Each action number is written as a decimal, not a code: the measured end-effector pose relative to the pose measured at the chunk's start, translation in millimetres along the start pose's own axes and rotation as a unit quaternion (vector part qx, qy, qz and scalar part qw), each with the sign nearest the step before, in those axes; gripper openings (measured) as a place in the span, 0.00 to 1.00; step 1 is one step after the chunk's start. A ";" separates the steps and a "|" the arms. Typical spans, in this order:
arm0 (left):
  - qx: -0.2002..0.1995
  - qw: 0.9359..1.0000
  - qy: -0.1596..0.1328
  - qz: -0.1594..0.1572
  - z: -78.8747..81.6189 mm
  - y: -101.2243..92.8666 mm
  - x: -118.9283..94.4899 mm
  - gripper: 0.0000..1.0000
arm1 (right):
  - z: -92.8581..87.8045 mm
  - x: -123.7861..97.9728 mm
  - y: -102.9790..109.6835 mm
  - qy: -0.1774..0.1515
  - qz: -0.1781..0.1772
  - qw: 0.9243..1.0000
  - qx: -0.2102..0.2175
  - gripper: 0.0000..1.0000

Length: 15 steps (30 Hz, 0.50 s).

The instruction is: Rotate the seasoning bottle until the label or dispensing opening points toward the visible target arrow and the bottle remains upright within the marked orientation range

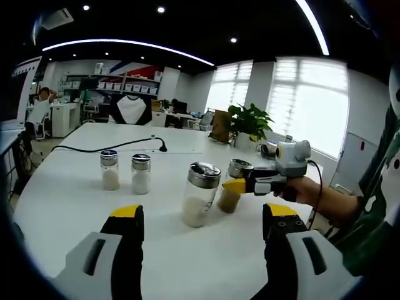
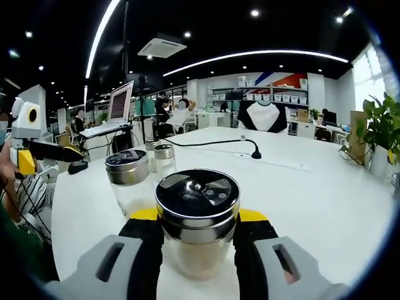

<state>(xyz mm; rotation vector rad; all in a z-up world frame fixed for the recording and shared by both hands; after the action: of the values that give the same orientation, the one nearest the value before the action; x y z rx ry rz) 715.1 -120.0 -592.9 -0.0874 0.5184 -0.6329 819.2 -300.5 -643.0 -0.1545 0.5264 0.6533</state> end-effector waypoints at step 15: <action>-0.003 1.000 0.001 0.000 -0.6 -0.9 1.4 0.82 | -1.1 0.1 -0.7 0.006 -0.066 0.997 0.039 0.42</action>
<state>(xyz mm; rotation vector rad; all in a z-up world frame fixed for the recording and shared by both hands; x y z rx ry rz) 715.3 -121.5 -593.9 -0.0923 0.5215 -0.6325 819.2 -301.3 -644.0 -0.1194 0.5478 0.5026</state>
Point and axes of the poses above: the point that each gripper's makers call its tool centre point, and the gripper's own axes: x roughly forward along the fingers, y roughly to its left, z roughly out of its top, the point moved 3 cm from there along -x, roughly backward along the fingers, and after that the axes turned 12 degrees about y, right-handed, at the moved point
